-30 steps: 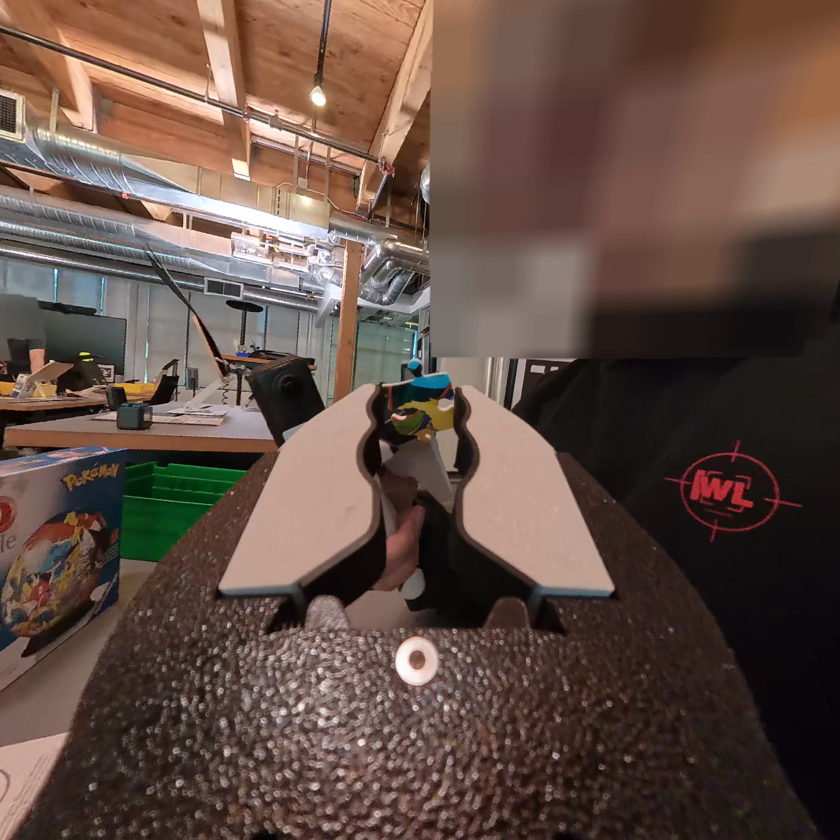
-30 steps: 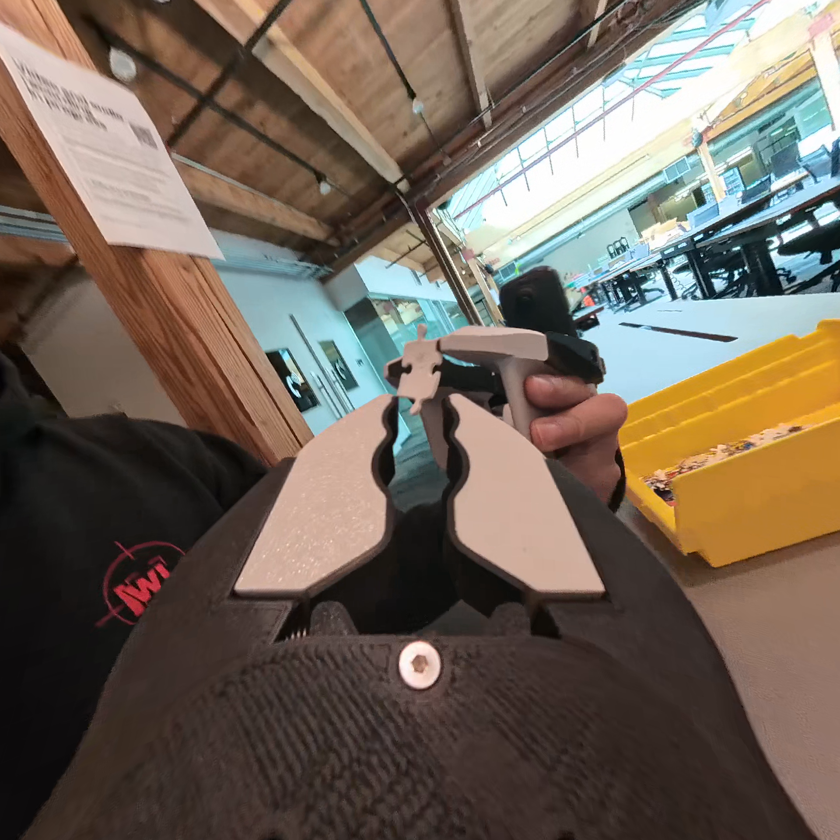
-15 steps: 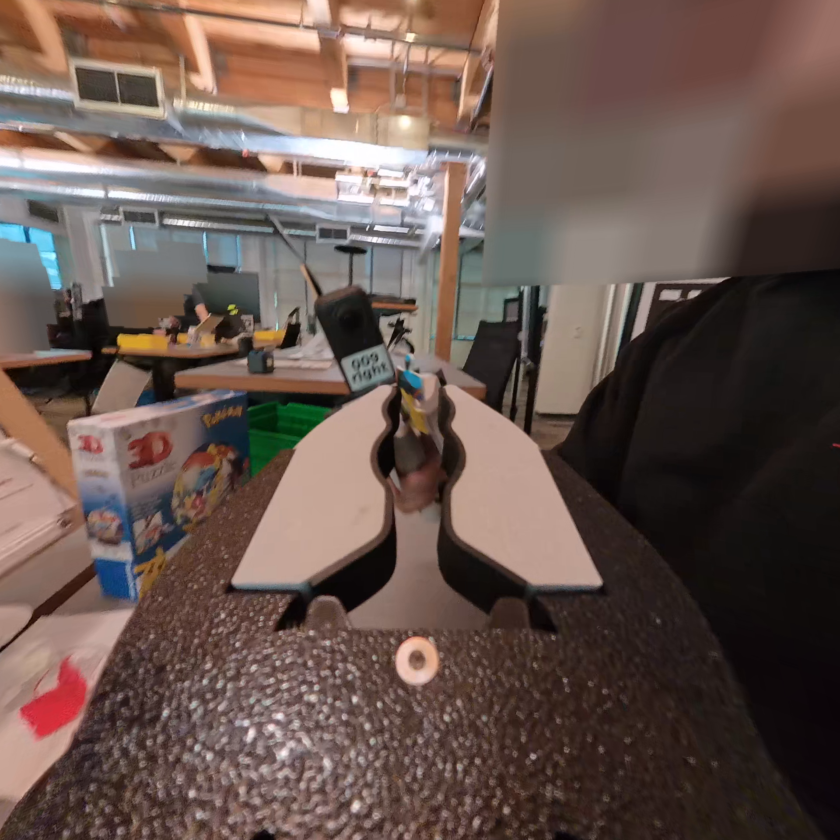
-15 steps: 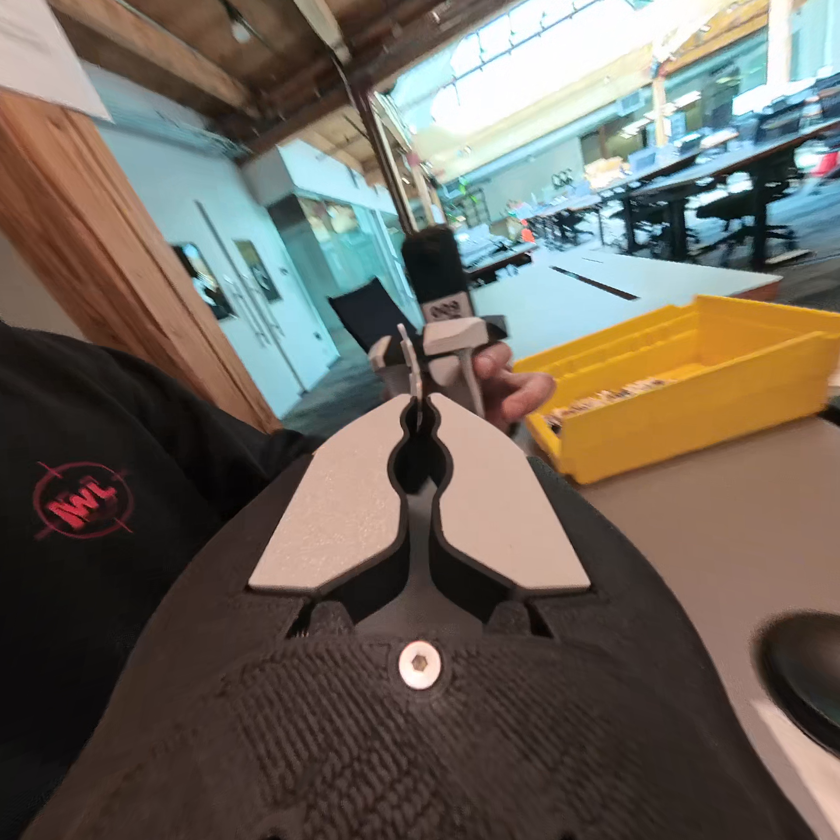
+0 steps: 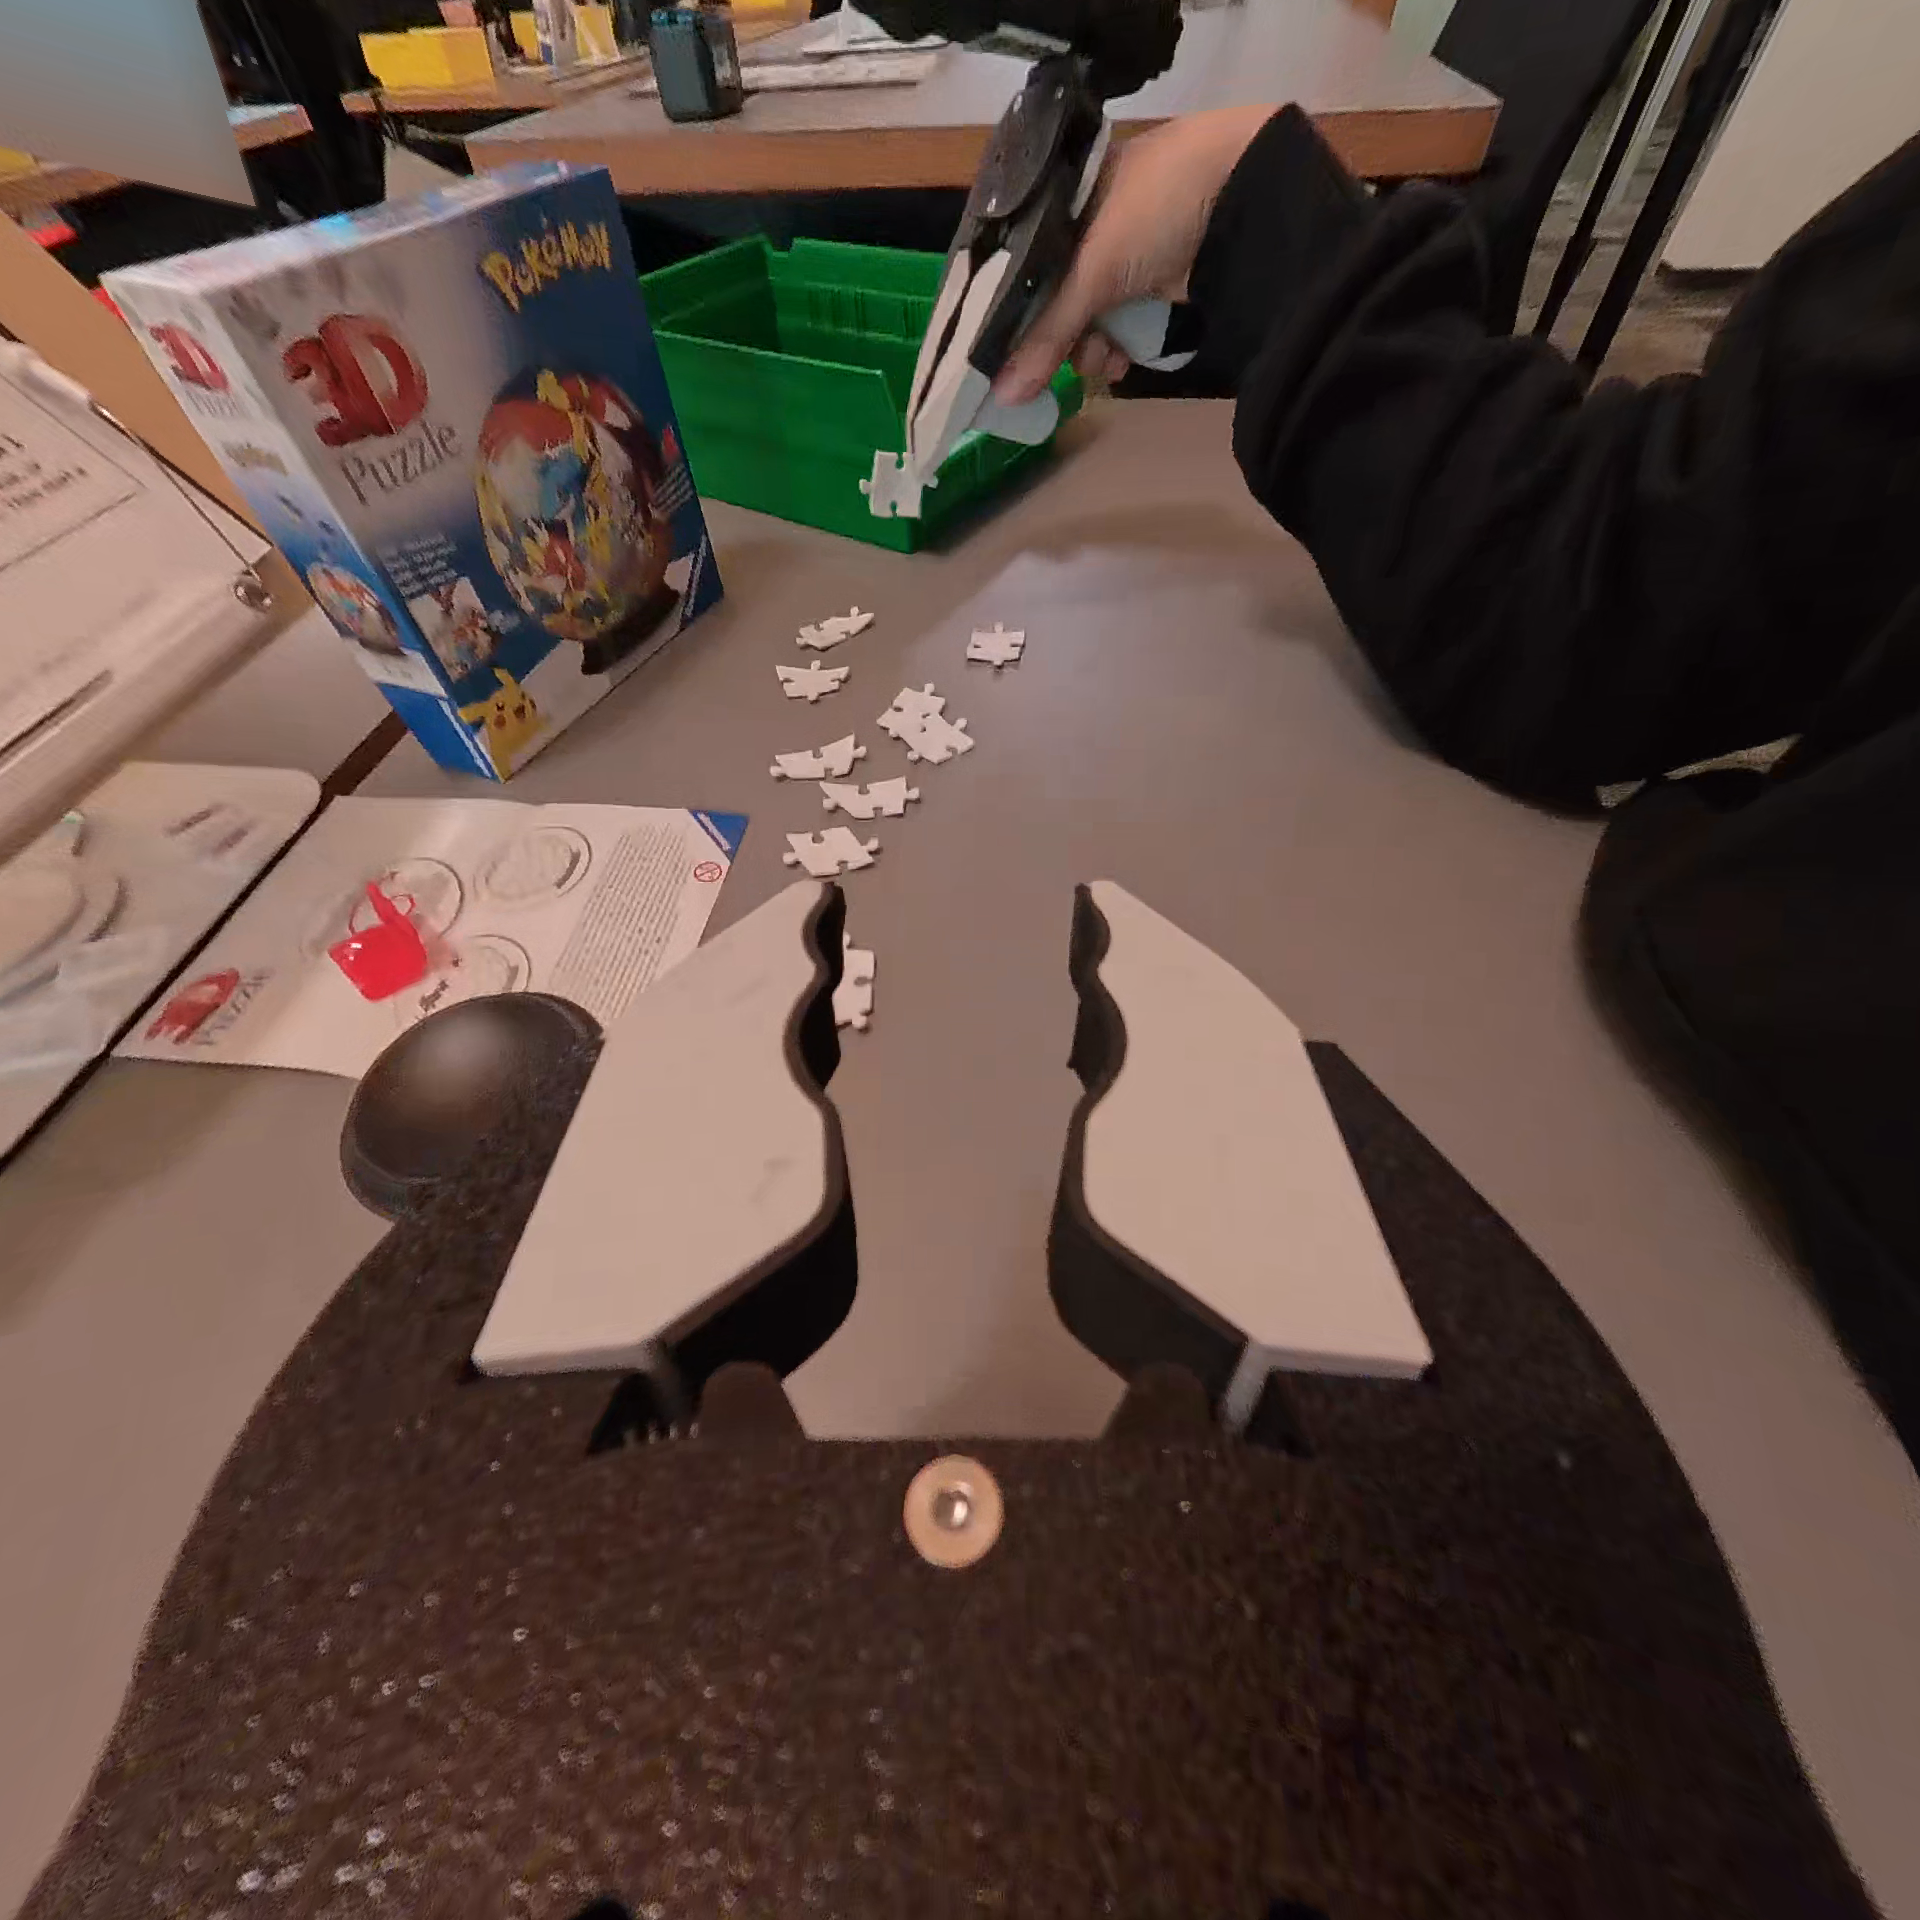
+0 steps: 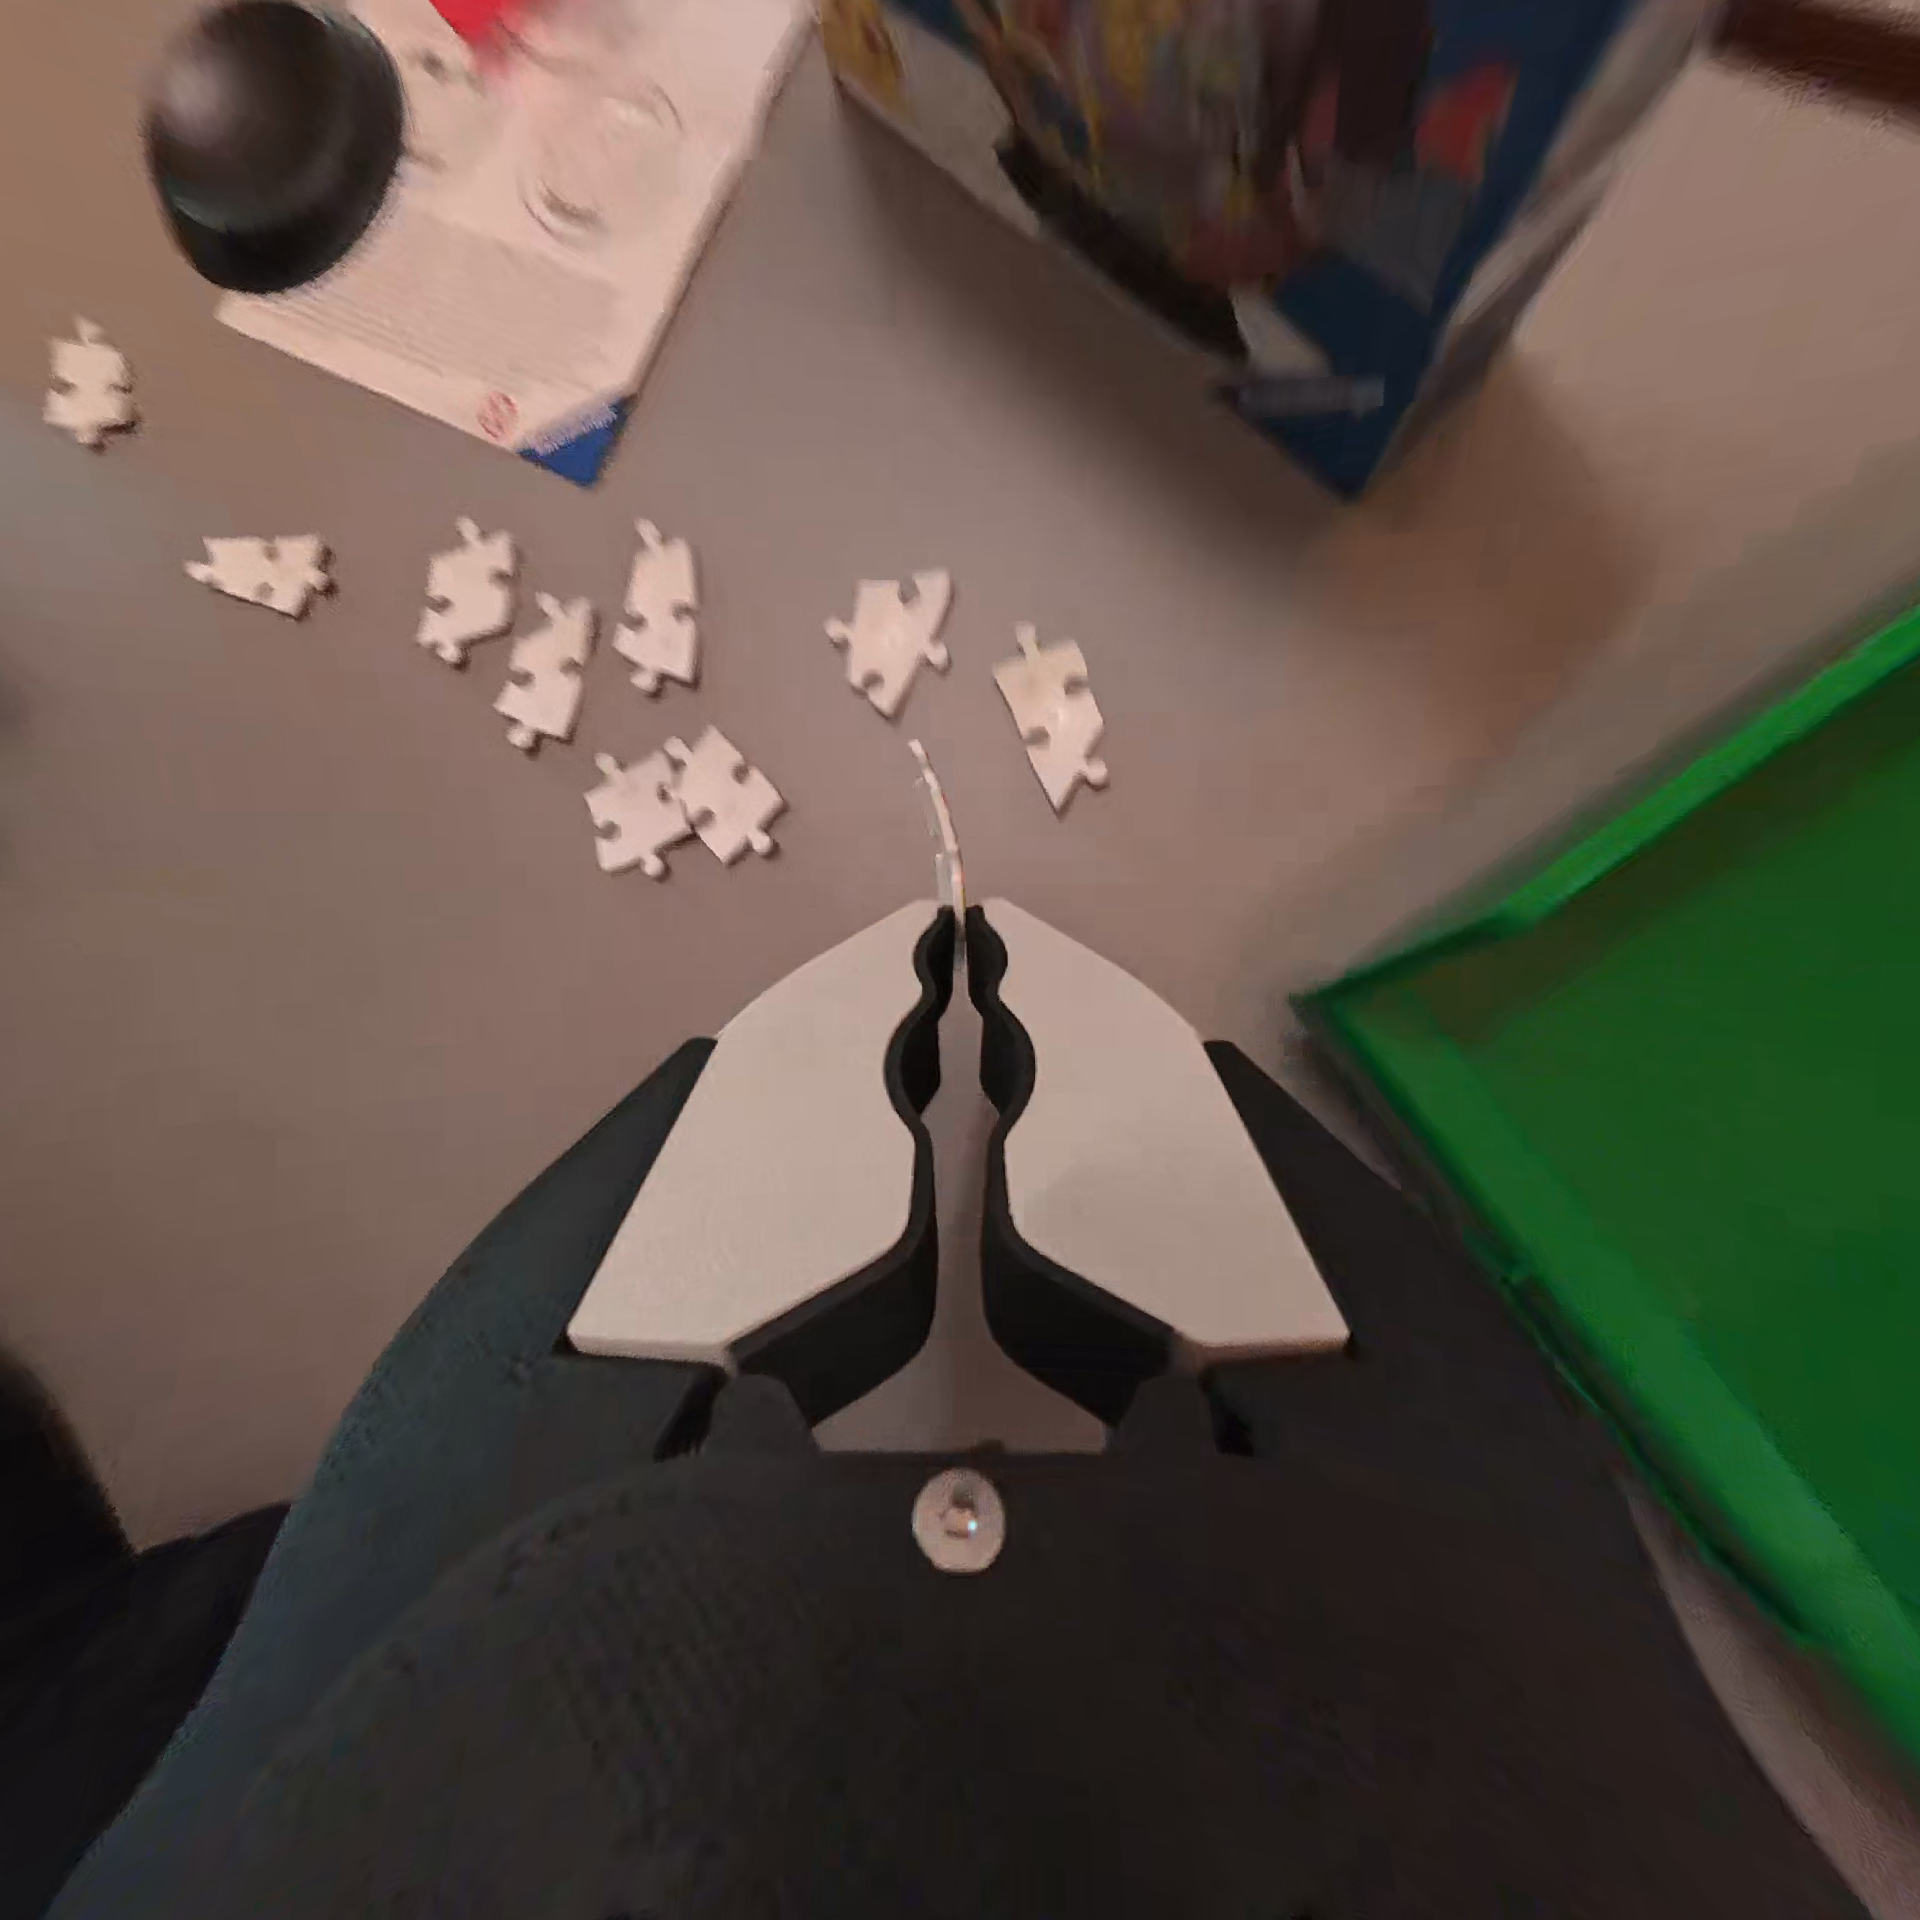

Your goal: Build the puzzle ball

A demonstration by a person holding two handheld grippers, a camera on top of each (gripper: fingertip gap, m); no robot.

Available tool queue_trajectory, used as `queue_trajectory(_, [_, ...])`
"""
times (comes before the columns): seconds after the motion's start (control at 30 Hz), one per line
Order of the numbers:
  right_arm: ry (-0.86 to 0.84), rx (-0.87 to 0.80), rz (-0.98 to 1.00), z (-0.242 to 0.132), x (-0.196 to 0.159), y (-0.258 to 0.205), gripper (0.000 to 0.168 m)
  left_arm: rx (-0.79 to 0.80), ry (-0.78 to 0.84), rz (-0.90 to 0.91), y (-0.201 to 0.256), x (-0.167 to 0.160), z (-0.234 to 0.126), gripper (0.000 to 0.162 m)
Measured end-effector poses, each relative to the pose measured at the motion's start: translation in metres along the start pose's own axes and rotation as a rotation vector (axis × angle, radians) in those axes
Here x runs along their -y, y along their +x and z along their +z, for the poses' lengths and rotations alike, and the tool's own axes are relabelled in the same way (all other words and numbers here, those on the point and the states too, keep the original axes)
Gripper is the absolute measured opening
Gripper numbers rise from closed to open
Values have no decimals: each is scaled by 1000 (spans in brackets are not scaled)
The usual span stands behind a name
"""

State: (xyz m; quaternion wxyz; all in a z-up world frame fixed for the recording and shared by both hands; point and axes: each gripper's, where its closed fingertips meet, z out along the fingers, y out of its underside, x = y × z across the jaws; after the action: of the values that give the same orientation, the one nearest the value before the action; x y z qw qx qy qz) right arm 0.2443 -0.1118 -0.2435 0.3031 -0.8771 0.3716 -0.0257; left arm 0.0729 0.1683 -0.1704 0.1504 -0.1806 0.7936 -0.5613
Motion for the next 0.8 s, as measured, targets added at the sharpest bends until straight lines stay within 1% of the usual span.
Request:
queue_trajectory(0.1, [-131,-27,98,14,-27,15,3,4,30,-43,-3,-1,3,40])
queue_trajectory(0.2, [-117,-31,212,20,-30,27,3,3,52,-82,-5,-2,2,39])
queue_trajectory(0.27, [-95,-16,259,24,-29,29,2,5,50,-87,-5,-5,1,38])
queue_trajectory(0.33, [-108,-18,294,29,-33,32,2,2,43,-94,-5,-8,1,38])
queue_trajectory(0.43, [-125,-71,296,33,-36,41,5,1,44,-107,-5,-9,0,38])
queue_trajectory(0.5, [-107,-79,288,34,-32,41,13,0,50,-109,-6,-9,0,38])
queue_trajectory(0.63, [-127,-115,240,35,-30,40,20,-1,48,-110,-5,-10,1,38])
queue_trajectory(0.8, [-125,-161,216,27,-27,41,23,8,54,-114,-5,-10,-3,38])
